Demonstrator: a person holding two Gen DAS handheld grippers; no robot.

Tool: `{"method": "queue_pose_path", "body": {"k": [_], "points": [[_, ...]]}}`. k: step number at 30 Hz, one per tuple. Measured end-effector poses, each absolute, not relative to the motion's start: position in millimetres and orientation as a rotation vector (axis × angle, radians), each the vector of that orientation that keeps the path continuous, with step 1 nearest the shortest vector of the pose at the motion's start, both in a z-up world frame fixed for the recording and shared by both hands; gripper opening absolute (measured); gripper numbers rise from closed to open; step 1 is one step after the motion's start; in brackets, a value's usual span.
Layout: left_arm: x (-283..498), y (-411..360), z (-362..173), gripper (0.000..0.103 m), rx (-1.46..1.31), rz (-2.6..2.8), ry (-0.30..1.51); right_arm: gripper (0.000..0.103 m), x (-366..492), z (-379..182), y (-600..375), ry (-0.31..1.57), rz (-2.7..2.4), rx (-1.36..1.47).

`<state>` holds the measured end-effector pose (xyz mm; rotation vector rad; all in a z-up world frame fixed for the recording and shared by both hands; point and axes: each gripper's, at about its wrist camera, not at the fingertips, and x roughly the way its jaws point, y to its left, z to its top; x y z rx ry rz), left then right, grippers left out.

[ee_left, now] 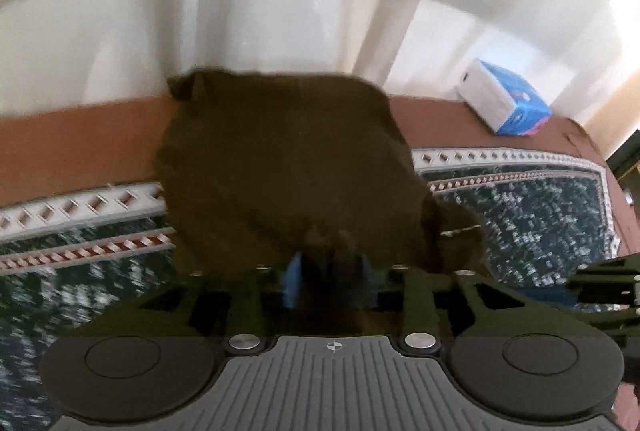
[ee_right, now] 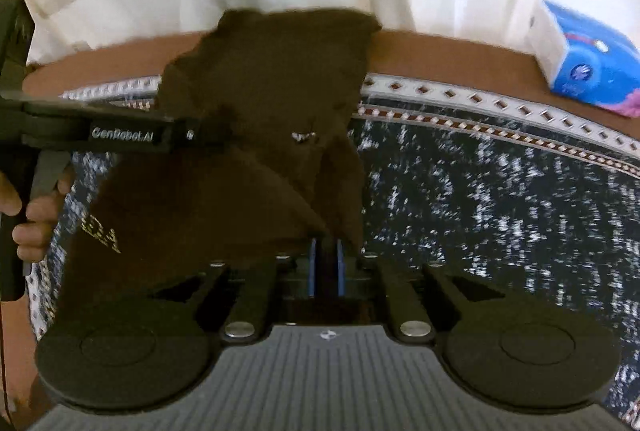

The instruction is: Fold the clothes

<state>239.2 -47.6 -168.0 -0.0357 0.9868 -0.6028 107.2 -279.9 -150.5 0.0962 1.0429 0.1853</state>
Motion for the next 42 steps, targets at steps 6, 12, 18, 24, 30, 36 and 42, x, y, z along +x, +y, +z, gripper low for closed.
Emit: {"method": "queue_pose_path", "body": {"k": [6,12,18,24,30,36,42], "points": [[217.9,-5.4,-110.0,0.057,-0.064,-0.663,0.901,0.041,55.4,-90.0,-292.1,0.911,0.175,0.102],[155.3,1.0,-124.6,0.055,0.020,-0.785,0.991,0.041,-17.8,-75.9,-305.4,0.944,0.096,0.128],[124.2,-16.5,-156.8,0.055,0.016,-0.796,1.071,0.041,-84.7,-103.6,-332.5,1.061,-0.021,0.165],[112.4,-41.9,-176.8,0.057,0.079,-0.739,1.089,0.045,-122.0,-136.7,-353.2,1.128,-0.023,0.204],[106.9,-47.7,-171.1,0.057,0.066,-0.687,1.091,0.045,-109.6,-159.6,-356.0,1.142,0.082,0.183],[121.7,-49.9,-140.2,0.060,-0.008,-0.644,1.080,0.025,-106.6,-167.7,-357.7,1.168,0.173,0.198],[146.7,-67.4,-123.0,0.065,-0.111,-0.655,1.130,0.001,-122.4,-135.7,-364.2,1.097,0.264,0.309]]}}
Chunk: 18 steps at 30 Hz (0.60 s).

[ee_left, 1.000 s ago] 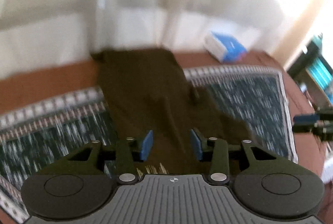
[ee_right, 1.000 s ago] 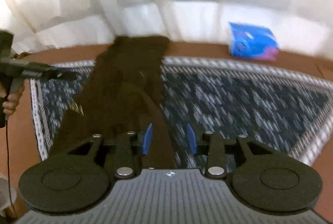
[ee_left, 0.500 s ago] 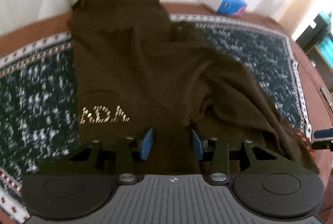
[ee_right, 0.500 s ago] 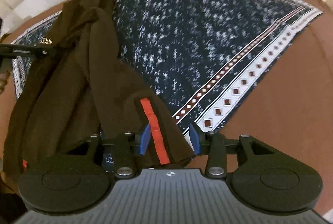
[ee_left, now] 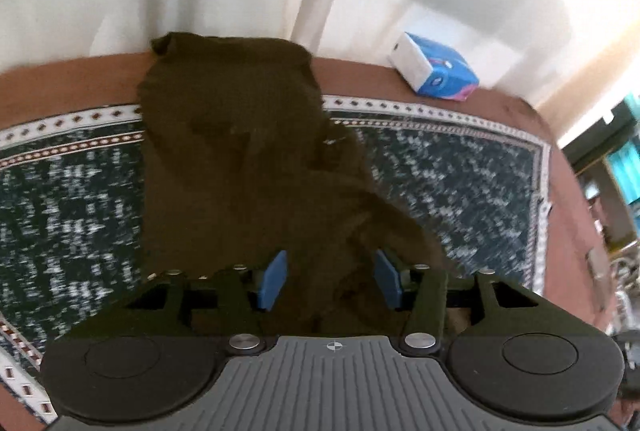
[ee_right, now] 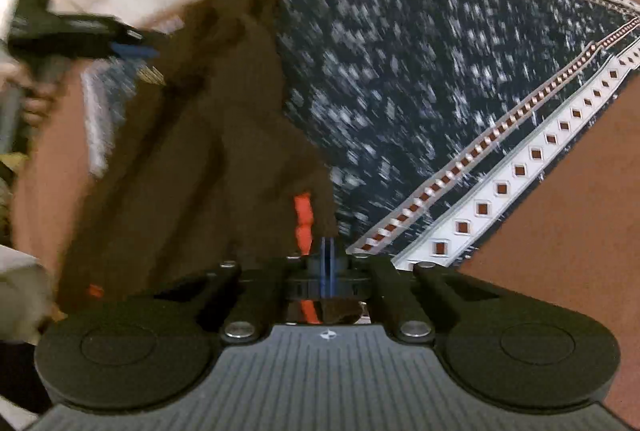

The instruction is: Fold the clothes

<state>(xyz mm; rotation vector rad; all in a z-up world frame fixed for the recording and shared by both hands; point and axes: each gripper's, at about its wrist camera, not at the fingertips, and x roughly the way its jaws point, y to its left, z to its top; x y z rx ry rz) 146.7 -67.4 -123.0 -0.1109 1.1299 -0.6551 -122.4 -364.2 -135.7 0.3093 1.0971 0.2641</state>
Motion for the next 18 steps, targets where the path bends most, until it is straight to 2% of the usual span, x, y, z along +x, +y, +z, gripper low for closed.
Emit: {"method": "queue_pose_path", "body": {"k": [4,18], "points": [[160.7,-92.7,-121.2,0.067,-0.054,-0.648,1.152,0.001,-136.8,-101.0,-363.4,1.015,0.354,0.383],[177.0,-147.8,-129.9,0.072,0.044,-0.610,1.233,0.001,-167.0,-67.5,-347.7,0.942,0.467,0.439]]}}
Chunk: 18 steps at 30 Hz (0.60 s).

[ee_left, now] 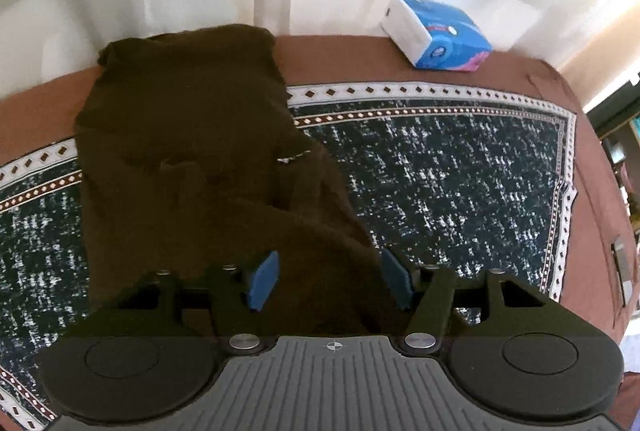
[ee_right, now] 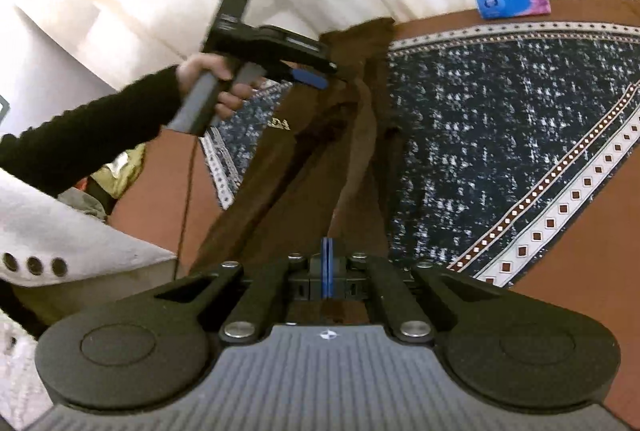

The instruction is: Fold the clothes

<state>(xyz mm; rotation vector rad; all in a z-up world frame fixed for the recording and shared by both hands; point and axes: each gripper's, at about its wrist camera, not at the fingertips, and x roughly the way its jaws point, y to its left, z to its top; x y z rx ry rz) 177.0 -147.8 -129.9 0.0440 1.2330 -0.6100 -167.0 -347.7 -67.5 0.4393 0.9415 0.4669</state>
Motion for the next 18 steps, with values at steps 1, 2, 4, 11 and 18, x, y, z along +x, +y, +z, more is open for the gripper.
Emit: {"method": "queue_pose_path", "body": {"k": [1,2,4,11,18], "points": [[176.6,-150.1,-130.3,0.072,0.047,-0.611,1.239,0.001,-168.7,-64.8,-347.6,0.933,0.469,0.444],[176.2,-152.1,-130.5,0.072,0.050,-0.612,1.243,0.001,-171.0,-61.9,-347.6,0.926,0.470,0.442],[175.4,-156.1,-130.7,0.072,0.057,-0.616,1.252,0.001,-176.2,-57.0,-346.8,0.917,0.475,0.443],[171.9,-167.1,-131.7,0.072,0.093,-0.607,1.275,0.001,-189.1,-43.6,-342.2,0.895,0.503,0.445],[159.6,-187.0,-145.7,0.071,0.210,-0.602,1.305,0.001,-206.3,-39.0,-338.7,0.883,0.510,0.459]]}}
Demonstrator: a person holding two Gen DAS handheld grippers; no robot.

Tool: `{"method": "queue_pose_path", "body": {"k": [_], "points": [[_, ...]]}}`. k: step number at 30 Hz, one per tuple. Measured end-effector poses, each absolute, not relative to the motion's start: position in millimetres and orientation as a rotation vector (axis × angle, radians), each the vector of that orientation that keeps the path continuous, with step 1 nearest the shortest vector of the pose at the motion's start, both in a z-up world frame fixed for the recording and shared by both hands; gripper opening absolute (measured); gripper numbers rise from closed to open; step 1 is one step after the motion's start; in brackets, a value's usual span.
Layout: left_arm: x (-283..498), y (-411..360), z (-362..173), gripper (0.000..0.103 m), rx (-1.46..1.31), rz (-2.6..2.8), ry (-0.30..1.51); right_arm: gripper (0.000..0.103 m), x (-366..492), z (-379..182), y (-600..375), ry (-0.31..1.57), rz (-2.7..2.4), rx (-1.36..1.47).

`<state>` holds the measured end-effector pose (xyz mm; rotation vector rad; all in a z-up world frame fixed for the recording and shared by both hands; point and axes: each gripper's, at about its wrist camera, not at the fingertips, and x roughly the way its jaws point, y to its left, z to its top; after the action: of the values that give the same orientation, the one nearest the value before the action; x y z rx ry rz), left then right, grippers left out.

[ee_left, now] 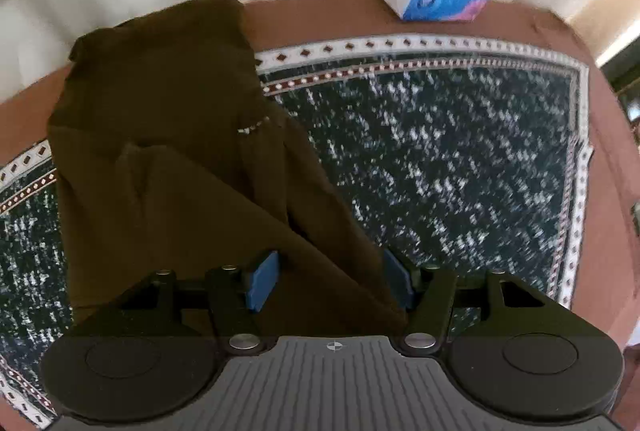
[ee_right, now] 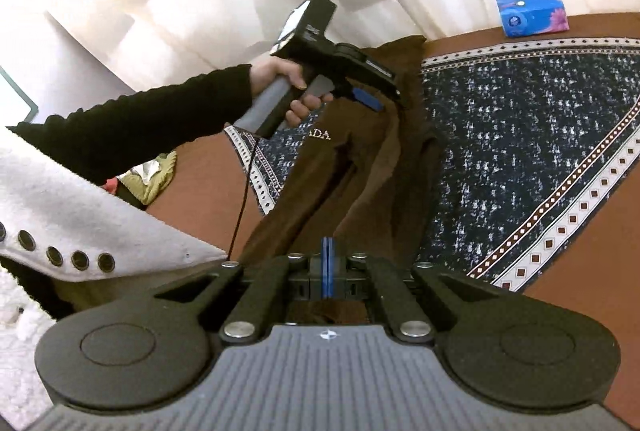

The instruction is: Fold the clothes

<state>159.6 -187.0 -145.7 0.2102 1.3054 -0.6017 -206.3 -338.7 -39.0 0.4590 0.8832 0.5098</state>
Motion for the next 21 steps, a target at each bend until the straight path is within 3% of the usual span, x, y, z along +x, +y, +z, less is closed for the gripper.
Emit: {"method": "queue_pose_path", "body": {"k": [2,3,4,5,14,21], "points": [[155.5,-192.4,-150.1,0.064,0.249,-0.604,1.308,0.001,-210.1,-39.7,-338.9,0.884,0.504,0.466],[153.3,-194.7,-151.9,0.053,0.269,-0.605,1.302,0.001,-211.9,-40.1,-339.0,0.885,0.501,0.468],[151.7,-195.2,-151.8,0.015,0.277,-0.611,1.293,0.001,-213.9,-40.3,-339.3,0.886,0.498,0.472],[150.6,-194.6,-150.7,0.001,0.276,-0.620,1.285,0.001,-215.4,-40.8,-339.1,0.888,0.496,0.476],[160.1,-124.2,-100.9,0.000,0.019,-0.726,1.159,0.001,-208.8,-25.0,-312.2,0.890,0.580,0.451],[172.3,-47.2,-122.0,0.000,-0.043,-0.693,1.179,0.001,-180.4,-54.7,-239.0,0.981,0.768,0.449]]}}
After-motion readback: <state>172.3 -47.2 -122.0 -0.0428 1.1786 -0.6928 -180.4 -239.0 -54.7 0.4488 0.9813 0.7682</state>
